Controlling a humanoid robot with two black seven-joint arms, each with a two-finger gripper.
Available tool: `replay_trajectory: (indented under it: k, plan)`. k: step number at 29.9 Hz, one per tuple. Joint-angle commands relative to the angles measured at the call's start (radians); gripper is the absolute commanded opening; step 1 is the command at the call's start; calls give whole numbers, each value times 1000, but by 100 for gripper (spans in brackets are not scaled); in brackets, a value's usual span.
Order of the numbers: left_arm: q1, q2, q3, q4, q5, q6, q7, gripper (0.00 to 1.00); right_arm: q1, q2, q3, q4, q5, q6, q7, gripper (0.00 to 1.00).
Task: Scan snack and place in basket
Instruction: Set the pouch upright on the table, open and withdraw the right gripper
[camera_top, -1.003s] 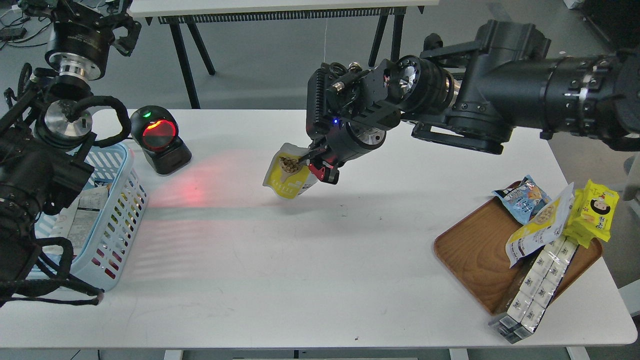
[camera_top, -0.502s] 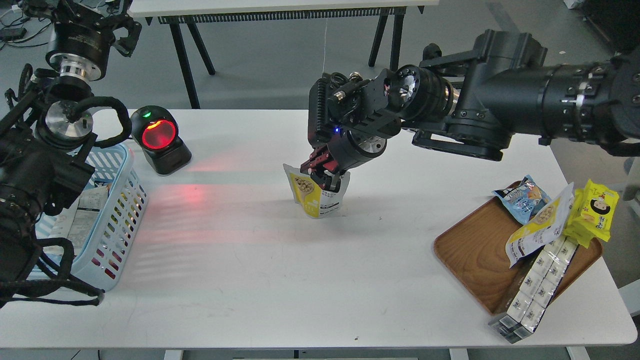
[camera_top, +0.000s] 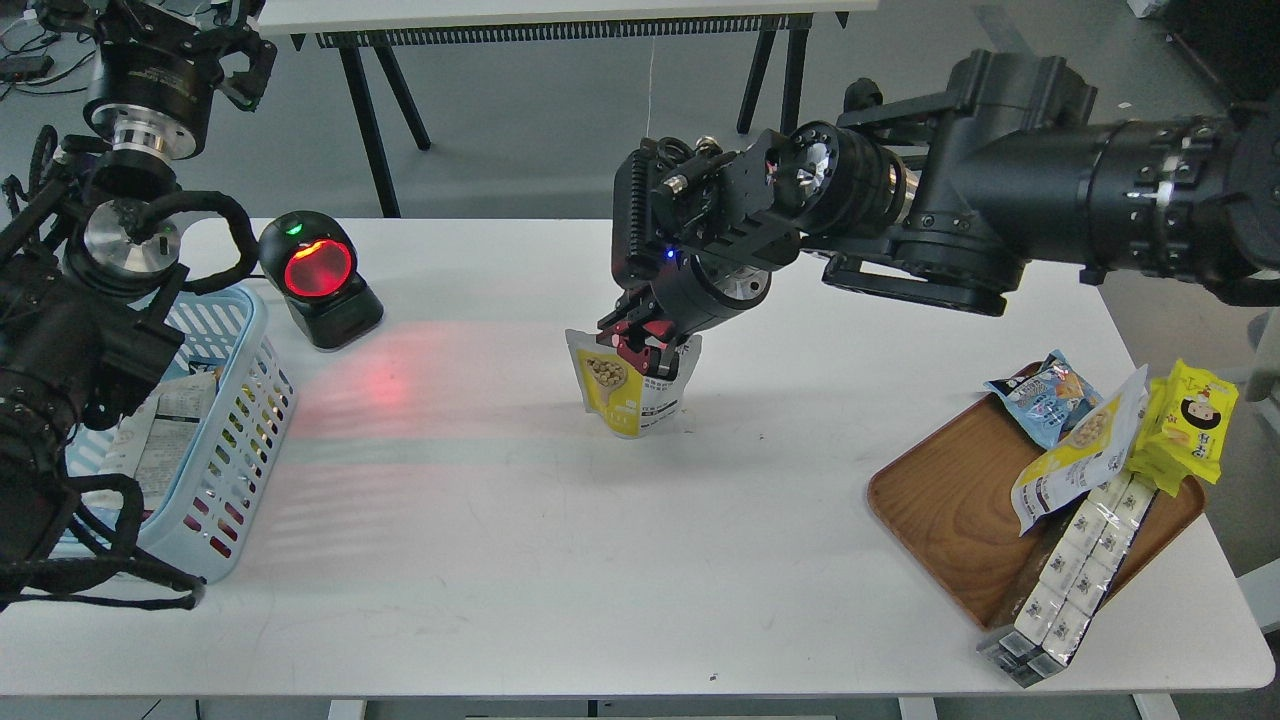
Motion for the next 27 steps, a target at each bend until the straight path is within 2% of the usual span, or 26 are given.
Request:
replay_trajectory:
  k: [1, 4, 8, 10, 23, 27]
  plan:
    - [-3, -3, 0, -1, 0, 0, 0, 100, 30, 0, 5, 23, 9, 0, 0, 30]
    - [-6, -1, 0, -1, 0, 0, 3, 100, 45, -29, 48, 46, 43, 0, 0, 57]
    - [-9, 0, 1, -1, 1, 0, 5, 100, 44, -115, 106, 49, 121, 1, 0, 76]
    - [-9, 2, 0, 1, 3, 0, 1, 100, 36, -161, 118, 51, 164, 1, 0, 94]
    - [-9, -4, 4, -8, 4, 0, 17, 100, -65, -454, 244, 39, 612, 0, 0, 99]
    - [-18, -7, 38, -10, 6, 0, 18, 100, -122, -546, 330, 45, 663, -2, 0, 99]
